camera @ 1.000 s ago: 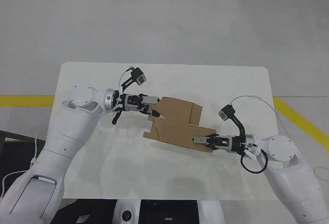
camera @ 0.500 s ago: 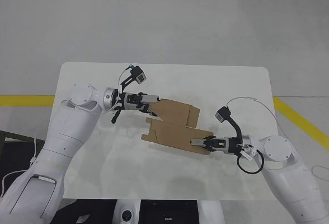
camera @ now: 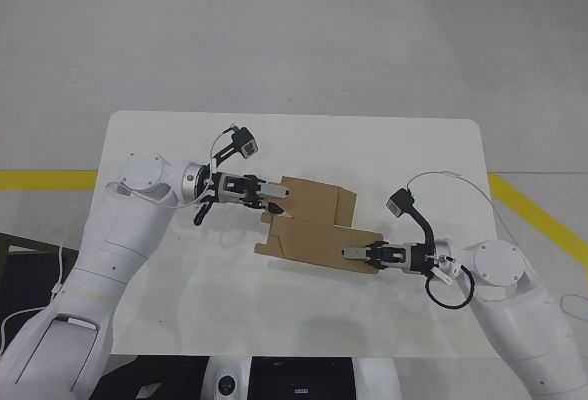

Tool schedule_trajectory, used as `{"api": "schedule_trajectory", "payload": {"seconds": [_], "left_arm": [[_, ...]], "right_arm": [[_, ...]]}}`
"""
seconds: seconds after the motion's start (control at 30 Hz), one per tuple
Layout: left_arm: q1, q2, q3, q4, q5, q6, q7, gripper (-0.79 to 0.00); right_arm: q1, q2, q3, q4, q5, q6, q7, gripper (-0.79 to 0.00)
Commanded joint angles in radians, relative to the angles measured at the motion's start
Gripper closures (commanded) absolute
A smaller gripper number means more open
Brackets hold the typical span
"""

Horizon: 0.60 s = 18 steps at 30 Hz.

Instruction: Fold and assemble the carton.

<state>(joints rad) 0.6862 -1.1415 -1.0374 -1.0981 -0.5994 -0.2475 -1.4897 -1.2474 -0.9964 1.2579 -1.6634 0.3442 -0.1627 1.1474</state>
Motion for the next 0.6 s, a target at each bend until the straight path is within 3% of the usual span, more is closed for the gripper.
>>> {"api": "schedule_trajectory", "payload": {"seconds": [0.0, 0.1, 0.43, 0.57], "left_arm": [[-0.002, 0.001, 0.002, 0.001, 0.009, 0.002, -0.004, -0.256], [-0.004, 0.002, 0.008, 0.006, 0.032, 0.007, -0.011, -0.286], [-0.002, 0.007, 0.011, 0.017, 0.059, 0.013, -0.026, -0.126], [-0.002, 0.007, 0.014, 0.021, 0.064, 0.013, -0.023, -0.175]], "right_arm": [[0.001, 0.000, -0.002, 0.001, -0.001, 0.001, 0.001, 0.000], [0.003, 0.001, -0.003, 0.002, -0.002, 0.001, 0.001, 0.000], [0.005, 0.004, -0.002, 0.000, -0.004, -0.001, 0.007, 0.000], [0.004, 0.005, -0.008, -0.009, -0.006, -0.003, 0.012, 0.000]]}}
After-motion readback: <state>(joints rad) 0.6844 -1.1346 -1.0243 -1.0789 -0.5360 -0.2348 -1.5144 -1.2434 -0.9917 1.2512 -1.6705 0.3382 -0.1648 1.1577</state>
